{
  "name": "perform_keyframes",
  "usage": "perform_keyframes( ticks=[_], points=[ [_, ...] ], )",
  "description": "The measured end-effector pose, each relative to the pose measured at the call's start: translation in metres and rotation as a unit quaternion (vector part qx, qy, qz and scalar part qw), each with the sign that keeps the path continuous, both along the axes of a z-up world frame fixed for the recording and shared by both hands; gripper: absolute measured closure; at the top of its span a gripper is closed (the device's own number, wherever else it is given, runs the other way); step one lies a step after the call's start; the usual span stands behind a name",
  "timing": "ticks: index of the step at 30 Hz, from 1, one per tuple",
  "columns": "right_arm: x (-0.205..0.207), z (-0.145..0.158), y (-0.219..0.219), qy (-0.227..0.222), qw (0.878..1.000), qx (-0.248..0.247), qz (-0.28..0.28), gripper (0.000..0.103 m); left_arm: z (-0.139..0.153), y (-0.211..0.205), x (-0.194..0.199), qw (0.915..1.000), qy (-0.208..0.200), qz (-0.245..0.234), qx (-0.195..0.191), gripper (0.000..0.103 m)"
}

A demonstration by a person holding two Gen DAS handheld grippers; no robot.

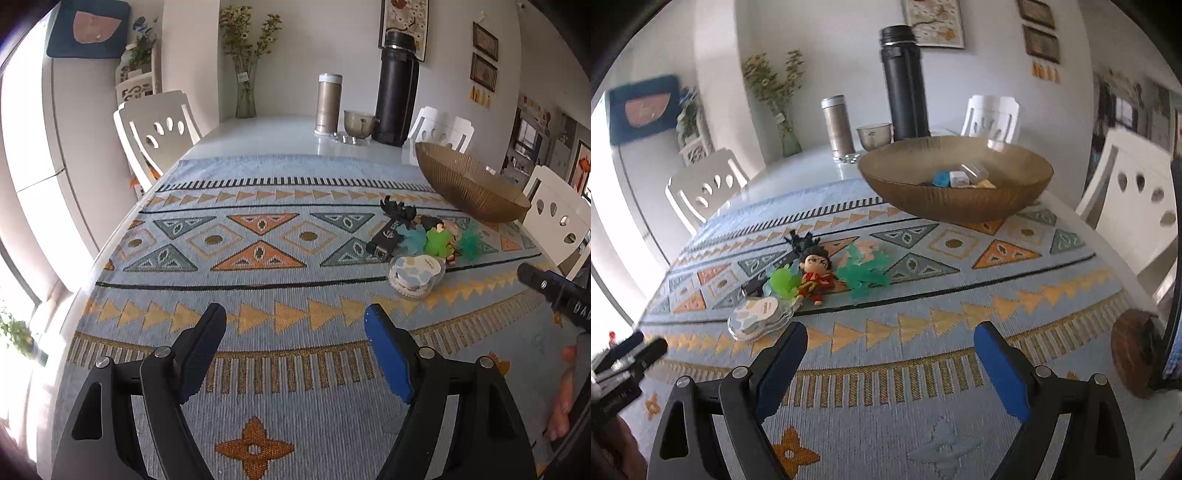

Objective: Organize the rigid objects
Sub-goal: 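Move both open grippers back toward the remaining items on the cloth, then grasp the clear round dispenser with the left gripper while the right gripper grasps the green piece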

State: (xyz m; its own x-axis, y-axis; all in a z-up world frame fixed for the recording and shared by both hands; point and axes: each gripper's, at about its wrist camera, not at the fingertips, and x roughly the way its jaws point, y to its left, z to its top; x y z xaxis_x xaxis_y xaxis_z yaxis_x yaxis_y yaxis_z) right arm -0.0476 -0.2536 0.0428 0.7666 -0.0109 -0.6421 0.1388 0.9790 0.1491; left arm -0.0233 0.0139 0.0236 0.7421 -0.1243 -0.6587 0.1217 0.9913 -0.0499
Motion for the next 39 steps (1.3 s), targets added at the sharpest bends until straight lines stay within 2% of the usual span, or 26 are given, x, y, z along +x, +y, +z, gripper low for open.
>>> perform_keyframes(
  ticks=[6,10,11,13,14,16,20,22,24,27,28,29,30,35,36,39],
  points=[
    [0.006,-0.008,-0.024,0.02,0.997,0.065,-0.027,0.012,-0.006,-0.01,0.005,0.9994,0.021,-0.013,0.023,0.027],
    [0.013,-0.013,-0.028,0.042,0.995,0.083,-0.02,0.012,-0.01,-0.023,0.009,0.9973,0.042,-0.034,0.05,0.027],
    [0.016,-0.015,-0.027,0.055,0.995,0.087,-0.012,0.012,-0.01,-0.03,0.012,0.9957,0.055,-0.055,0.05,0.027],
    [0.025,-0.021,-0.026,0.11,0.989,0.099,-0.002,0.012,-0.006,-0.043,0.021,0.992,0.077,-0.091,0.04,0.027],
    [0.029,-0.021,-0.025,0.125,0.987,0.1,0.0,0.012,-0.004,-0.048,0.025,0.9907,0.083,-0.102,0.036,0.027],
    [0.039,-0.009,-0.021,0.127,0.987,0.092,0.019,0.012,-0.003,-0.063,0.042,0.9854,0.104,-0.132,0.027,0.027],
    [0.068,0.003,-0.006,0.119,0.992,0.019,0.039,0.012,-0.013,-0.079,0.073,0.9806,0.127,-0.148,0.022,0.028],
    [0.083,-0.005,-0.001,0.127,0.99,0.022,0.051,0.018,-0.017,-0.085,0.08,0.9777,0.134,-0.161,0.013,0.028],
    [0.094,-0.013,0.002,0.132,0.989,0.027,0.059,0.036,-0.018,-0.09,0.082,0.9773,0.127,-0.169,0.012,0.028],
    [0.107,-0.02,0.006,0.125,0.991,0.007,0.05,0.046,-0.019,-0.102,0.083,0.9751,0.119,-0.185,0.024,0.028],
    [0.108,-0.022,0.008,0.119,0.992,0.001,0.048,0.048,-0.019,-0.106,0.084,0.9752,0.114,-0.188,0.031,0.032],
    [0.11,-0.022,0.01,0.114,0.992,-0.003,0.049,0.056,-0.019,-0.111,0.082,0.9753,0.105,-0.19,0.039,0.042],
    [0.11,-0.023,0.011,0.11,0.992,-0.006,0.054,0.061,-0.019,-0.114,0.083,0.9748,0.103,-0.193,0.043,0.042],
    [0.096,-0.021,0.007,0.098,0.993,-0.002,0.07,0.063,-0.015,-0.122,0.067,0.9729,0.11,-0.198,0.044,0.043],
    [0.092,-0.019,0.006,0.096,0.993,0.0,0.074,0.067,-0.014,-0.121,0.062,0.9742,0.111,-0.191,0.044,0.043],
    [0.07,-0.013,0.006,0.096,0.987,0.014,0.127,0.067,-0.007,-0.107,0.044,0.9799,0.104,-0.169,0.02,0.043]
  ],
)
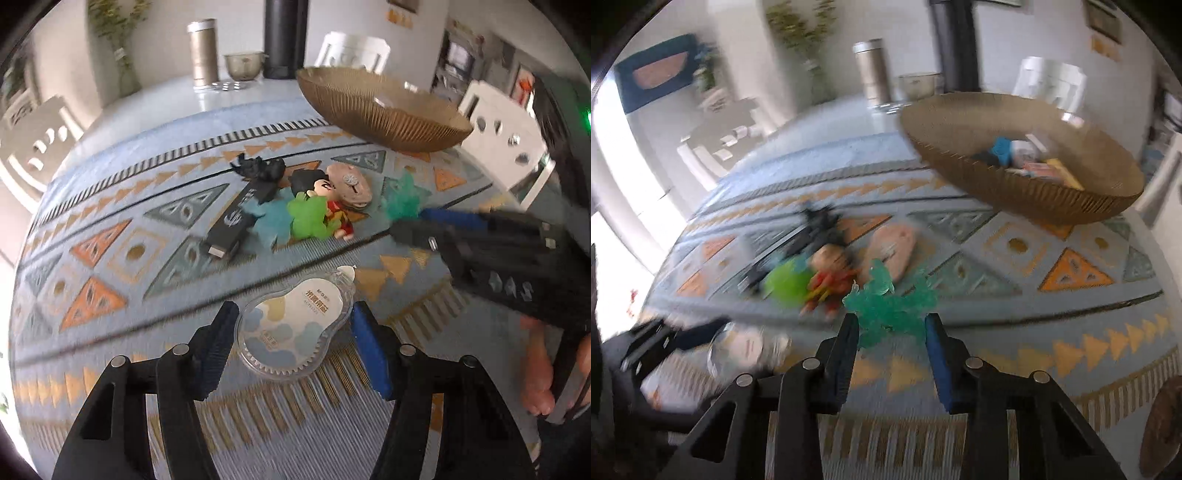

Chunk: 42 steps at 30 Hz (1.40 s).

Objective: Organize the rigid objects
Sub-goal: 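Grasp the clear round dispenser with the left gripper while the right gripper grasps the green piece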

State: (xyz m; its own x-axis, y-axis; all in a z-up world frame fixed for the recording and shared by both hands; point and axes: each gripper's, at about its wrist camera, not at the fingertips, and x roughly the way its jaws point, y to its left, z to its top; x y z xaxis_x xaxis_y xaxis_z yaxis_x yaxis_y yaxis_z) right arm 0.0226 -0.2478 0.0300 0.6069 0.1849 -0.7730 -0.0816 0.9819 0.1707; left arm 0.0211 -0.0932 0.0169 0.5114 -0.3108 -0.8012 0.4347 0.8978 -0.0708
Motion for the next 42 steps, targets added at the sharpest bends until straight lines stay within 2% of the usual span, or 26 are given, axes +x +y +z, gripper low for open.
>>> perform_keyframes(
  ticks=[5,10,13,17,19,22,23,25,26,28,30,32,33,37,39,40,42],
  points=[
    [-0.037,0.004,0.006,-0.017,0.999,-0.02,0.044,0.067,0.008,0.015,-0.024,0.9985,-0.028,0.046,-0.002,0.043],
    [-0.049,-0.004,0.005,0.0,0.998,-0.022,0.06,0.067,0.002,0.016,-0.021,0.9977,-0.028,0.06,0.016,0.043],
    [-0.055,-0.007,0.002,0.006,0.998,-0.034,0.051,0.066,-0.002,0.015,-0.024,0.997,-0.023,0.066,0.032,0.042],
    [-0.058,-0.01,-0.011,0.028,0.999,-0.002,0.035,0.062,-0.007,0.013,-0.037,0.9985,0.014,0.046,0.026,0.041],
    [-0.061,-0.01,-0.017,0.034,0.999,0.015,0.032,0.06,-0.005,0.012,-0.05,0.9995,0.029,0.006,-0.011,0.041],
    [-0.062,-0.01,-0.017,0.039,0.998,0.029,0.034,0.06,0.001,0.008,-0.061,0.9963,0.047,-0.05,-0.051,0.041],
    [-0.061,-0.01,-0.015,0.042,0.998,0.033,0.035,0.06,0.003,0.007,-0.062,0.9964,0.042,-0.053,-0.051,0.041],
    [-0.057,-0.011,-0.012,0.046,0.998,0.039,0.033,0.06,0.005,0.008,-0.057,0.9989,0.02,-0.034,-0.025,0.041],
    [-0.055,-0.011,-0.01,0.048,0.998,0.042,0.031,0.06,0.005,0.009,-0.053,0.9994,0.019,-0.024,-0.018,0.041],
    [-0.05,-0.011,-0.005,0.045,0.998,0.037,0.021,0.059,0.002,0.011,-0.045,0.999,0.033,-0.014,-0.027,0.041],
    [-0.045,-0.012,-0.001,0.039,0.999,0.033,0.014,0.048,-0.001,0.007,-0.043,0.9974,0.052,-0.023,-0.045,0.041],
    [-0.043,-0.012,0.002,0.034,0.999,0.036,0.014,0.04,-0.004,0.0,-0.047,0.9975,0.051,-0.029,-0.039,0.041],
    [-0.042,-0.013,0.004,0.031,0.999,0.035,0.012,0.04,-0.005,-0.003,-0.048,0.9981,0.045,-0.028,-0.031,0.041],
    [-0.04,-0.013,0.009,0.012,1.0,0.015,-0.006,0.04,-0.009,-0.023,-0.051,0.9997,-0.001,-0.014,0.021,0.041],
    [-0.041,-0.013,0.012,0.007,1.0,-0.011,-0.014,0.049,-0.01,-0.024,-0.052,0.9994,-0.015,-0.015,0.026,0.046],
    [-0.041,-0.014,0.014,0.005,1.0,-0.023,-0.019,0.052,-0.009,-0.023,-0.053,0.9995,-0.017,-0.015,0.021,0.056],
    [-0.041,-0.013,0.014,0.002,0.999,-0.036,-0.025,0.065,-0.008,-0.021,-0.052,0.9995,-0.019,-0.013,0.019,0.058]
  ],
)
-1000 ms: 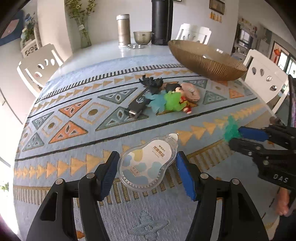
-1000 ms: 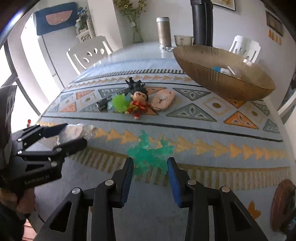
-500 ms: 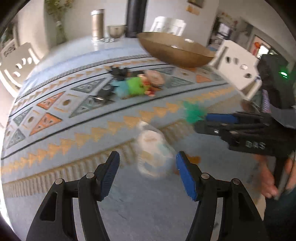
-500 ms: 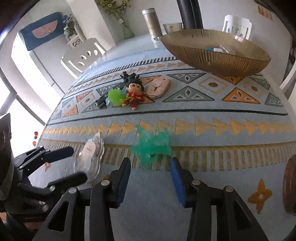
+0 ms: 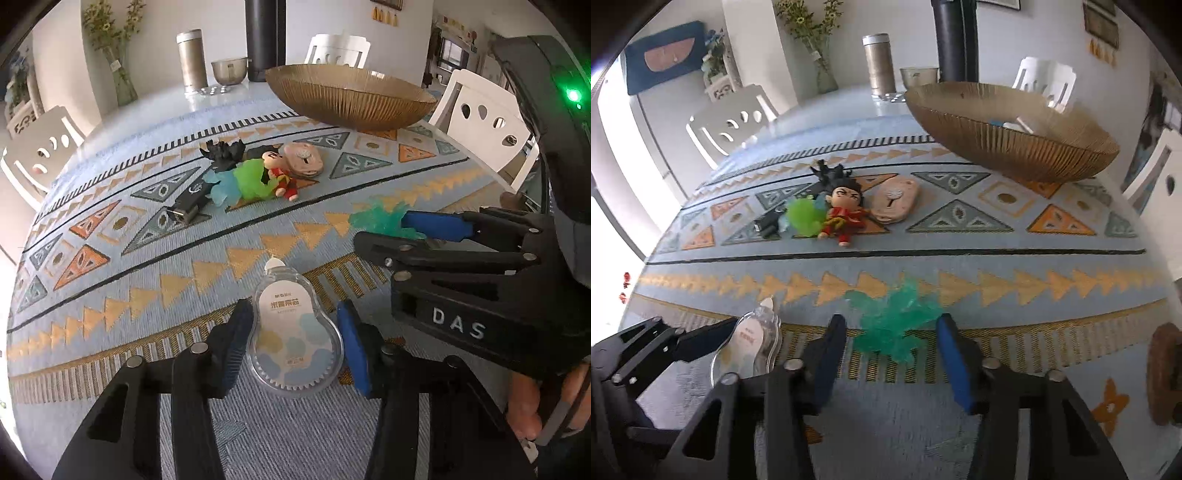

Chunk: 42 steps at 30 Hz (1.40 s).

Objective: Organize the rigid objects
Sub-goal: 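Grasp the clear round dispenser with the left gripper while the right gripper grasps the green piece, then carry the dispenser and green piece over the wooden bowl and release both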

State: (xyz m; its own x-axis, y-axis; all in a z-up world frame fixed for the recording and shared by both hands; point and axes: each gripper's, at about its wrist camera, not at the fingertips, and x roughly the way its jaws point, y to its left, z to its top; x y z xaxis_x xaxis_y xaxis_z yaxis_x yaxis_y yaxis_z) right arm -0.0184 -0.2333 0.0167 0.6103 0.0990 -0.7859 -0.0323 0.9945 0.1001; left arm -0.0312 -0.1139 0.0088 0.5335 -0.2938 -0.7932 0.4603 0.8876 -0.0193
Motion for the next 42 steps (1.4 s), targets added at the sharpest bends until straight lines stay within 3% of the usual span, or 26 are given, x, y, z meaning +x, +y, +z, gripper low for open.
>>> perform_keyframes(
  ticks=[2,11,19,22,27,32,36,39,42],
  points=[
    [-0.001,0.001,0.002,-0.004,1.0,0.0,0.008,0.07,0.0,0.003,0.0,1.0,-0.003,0.006,-0.003,0.058],
    [-0.02,0.013,0.014,-0.06,0.997,-0.029,0.025,0.07,0.003,0.006,-0.001,0.9996,-0.013,0.018,-0.015,0.058],
    [-0.031,0.024,0.007,-0.094,0.995,-0.007,0.021,0.07,0.016,0.017,0.0,0.9982,-0.02,0.02,-0.053,0.058],
    [-0.031,0.029,0.0,-0.095,0.995,0.007,0.015,0.07,0.033,0.017,0.003,0.9977,-0.032,0.017,-0.058,0.058],
    [-0.03,0.055,-0.011,-0.111,0.994,0.017,-0.002,0.07,0.084,0.013,0.016,0.9937,-0.082,0.004,-0.076,0.058],
    [-0.029,0.105,-0.046,-0.159,0.985,0.035,-0.058,0.07,0.129,-0.001,0.044,0.9883,-0.117,-0.003,-0.098,0.058],
    [-0.018,0.144,-0.09,-0.197,0.971,0.052,-0.126,0.07,0.164,-0.029,0.074,0.982,-0.148,-0.017,-0.116,0.058],
    [0.0,0.167,-0.13,-0.209,0.957,0.078,-0.183,0.07,0.175,-0.056,0.104,0.9806,-0.147,-0.025,-0.127,0.058],
    [0.018,0.17,-0.152,-0.204,0.952,0.09,-0.209,0.07,0.168,-0.081,0.128,0.9829,-0.133,-0.031,-0.123,0.058]
  ],
)
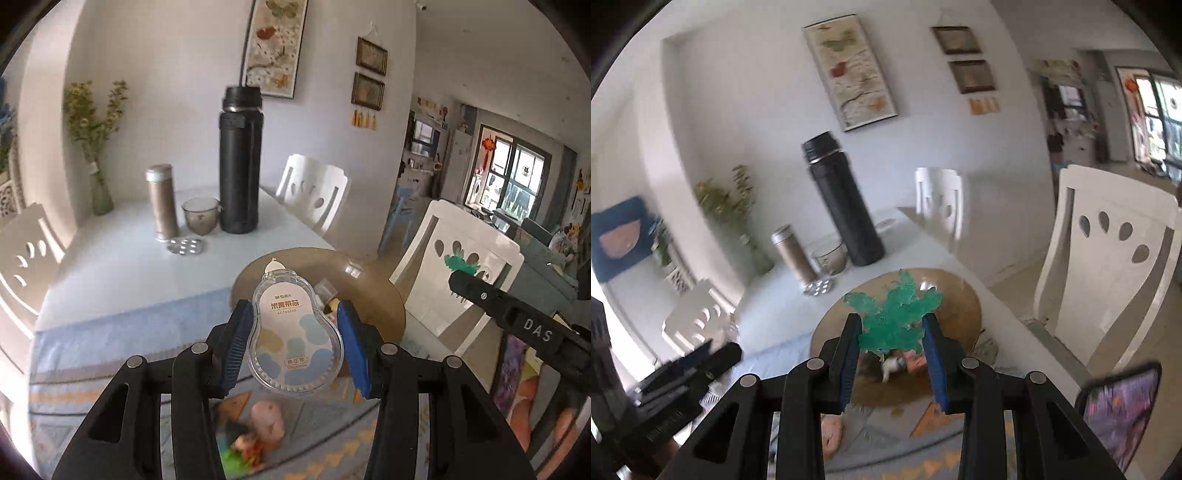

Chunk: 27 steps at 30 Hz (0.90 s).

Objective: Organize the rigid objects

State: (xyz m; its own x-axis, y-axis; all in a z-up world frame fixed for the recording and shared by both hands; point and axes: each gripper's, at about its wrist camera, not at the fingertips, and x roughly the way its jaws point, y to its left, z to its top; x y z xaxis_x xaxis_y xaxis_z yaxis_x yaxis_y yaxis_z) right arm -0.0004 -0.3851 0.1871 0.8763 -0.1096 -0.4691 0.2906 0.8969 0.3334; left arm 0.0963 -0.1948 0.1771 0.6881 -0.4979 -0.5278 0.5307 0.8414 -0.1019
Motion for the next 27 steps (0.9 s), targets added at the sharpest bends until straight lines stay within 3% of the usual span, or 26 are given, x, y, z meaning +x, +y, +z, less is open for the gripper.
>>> perform_keyframes(
  ticks=[4,10,12,13,16,18,20,22,26,27],
  points=[
    [0.029,-0.023,-0.013,0.043,0.999,0.016,-0.009,0.07,-0.032,-0.032,0.024,0.9992,0.031,-0.015,0.02,0.058],
    [0.066,-0.068,-0.024,0.123,0.991,0.045,0.0,0.07,-0.069,-0.048,0.044,0.9969,0.072,-0.004,0.031,0.058],
    [0.073,-0.074,-0.03,0.136,0.989,0.061,0.01,0.069,-0.07,-0.046,0.049,0.9965,0.08,-0.012,0.022,0.05],
    [0.074,-0.073,-0.031,0.138,0.988,0.069,0.017,0.068,-0.069,-0.044,0.049,0.9962,0.084,-0.013,0.021,0.04],
    [0.065,-0.064,-0.028,0.129,0.99,0.058,0.009,0.059,-0.056,-0.031,0.039,0.9978,0.064,-0.009,0.011,0.037],
    [0.05,-0.051,-0.024,0.104,0.993,0.049,0.009,0.043,-0.042,-0.017,0.029,0.9988,0.049,-0.005,0.001,0.037],
    [0.041,-0.041,-0.014,0.085,0.995,0.042,0.012,0.036,-0.025,0.005,0.012,0.9992,0.037,-0.002,-0.014,0.035],
    [0.029,-0.029,-0.001,0.072,0.997,0.033,0.025,0.033,-0.016,0.023,0.001,0.9992,0.033,0.01,-0.018,0.03],
    [0.005,-0.024,0.043,0.058,0.994,0.021,0.089,0.012,-0.012,0.075,-0.042,0.9978,0.022,0.05,-0.039,0.03],
    [-0.001,-0.028,0.054,0.055,0.993,0.017,0.103,0.011,-0.018,0.086,-0.053,0.9973,0.021,0.058,-0.04,0.03]
  ],
)
